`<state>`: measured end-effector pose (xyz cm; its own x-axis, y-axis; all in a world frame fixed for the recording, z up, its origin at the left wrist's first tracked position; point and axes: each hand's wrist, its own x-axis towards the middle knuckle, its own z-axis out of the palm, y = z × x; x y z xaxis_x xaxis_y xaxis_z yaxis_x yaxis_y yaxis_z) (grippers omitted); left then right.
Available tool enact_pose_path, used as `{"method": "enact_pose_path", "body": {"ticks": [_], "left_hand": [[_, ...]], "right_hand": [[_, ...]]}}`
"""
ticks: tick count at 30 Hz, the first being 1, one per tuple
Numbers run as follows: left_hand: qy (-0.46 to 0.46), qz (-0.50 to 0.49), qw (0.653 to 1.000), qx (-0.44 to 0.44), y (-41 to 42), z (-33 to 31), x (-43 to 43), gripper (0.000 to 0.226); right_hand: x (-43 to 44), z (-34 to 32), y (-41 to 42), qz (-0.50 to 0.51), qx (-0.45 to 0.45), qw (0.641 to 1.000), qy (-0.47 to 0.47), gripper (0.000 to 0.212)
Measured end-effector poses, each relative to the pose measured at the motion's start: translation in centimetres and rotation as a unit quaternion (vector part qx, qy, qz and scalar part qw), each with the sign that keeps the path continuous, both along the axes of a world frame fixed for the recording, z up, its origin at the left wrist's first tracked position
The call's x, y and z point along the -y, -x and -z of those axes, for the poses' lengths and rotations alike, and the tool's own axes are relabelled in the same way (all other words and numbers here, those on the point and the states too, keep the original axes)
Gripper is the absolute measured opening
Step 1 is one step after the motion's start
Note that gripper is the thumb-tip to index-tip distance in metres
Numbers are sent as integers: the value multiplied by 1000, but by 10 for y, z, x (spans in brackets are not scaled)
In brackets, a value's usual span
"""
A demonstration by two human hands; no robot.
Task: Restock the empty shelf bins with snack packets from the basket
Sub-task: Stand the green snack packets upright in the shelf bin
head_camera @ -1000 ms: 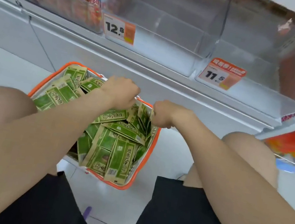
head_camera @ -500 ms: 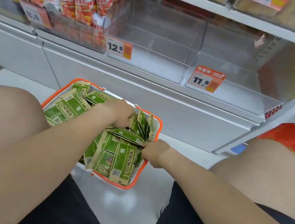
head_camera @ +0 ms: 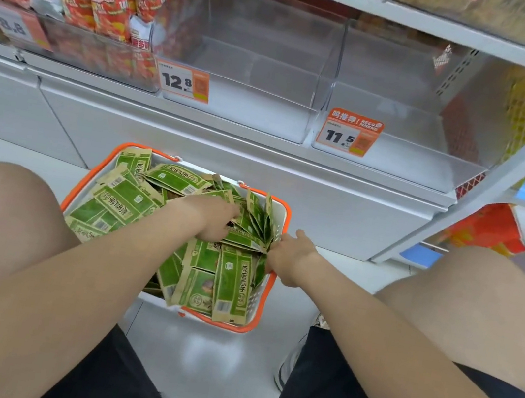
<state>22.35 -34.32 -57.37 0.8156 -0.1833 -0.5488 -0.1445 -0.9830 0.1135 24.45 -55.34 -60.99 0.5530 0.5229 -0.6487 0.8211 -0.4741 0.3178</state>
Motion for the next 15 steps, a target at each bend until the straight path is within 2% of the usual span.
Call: {"method": "enact_pose_path", "body": {"ticks": [3,5,6,10,12,15], "left_hand": [[-9,5,1000,8,-2,2,4,65],[-12,6,1000,19,-3,3,6,65],[-12,5,1000,21,-4,3,8,66],[-10,5,1000,11,-5,8,15,66],[-14,0,1000,7,-7,11,18,68],[-17,-15,1000,-1,-13,16,19,72]], "right_hand": [[11,-5,-8,74,7,997,29,35],[20,-12,-11,106,6,991,77,19],[25,-16,-12,119,-1,988,101,20],[32,-24,-14,197,-32,960,195,54],[26,-22,-19,244,-45,951,182,61],[11,-26,-32,240,-70,963,97,46]]}}
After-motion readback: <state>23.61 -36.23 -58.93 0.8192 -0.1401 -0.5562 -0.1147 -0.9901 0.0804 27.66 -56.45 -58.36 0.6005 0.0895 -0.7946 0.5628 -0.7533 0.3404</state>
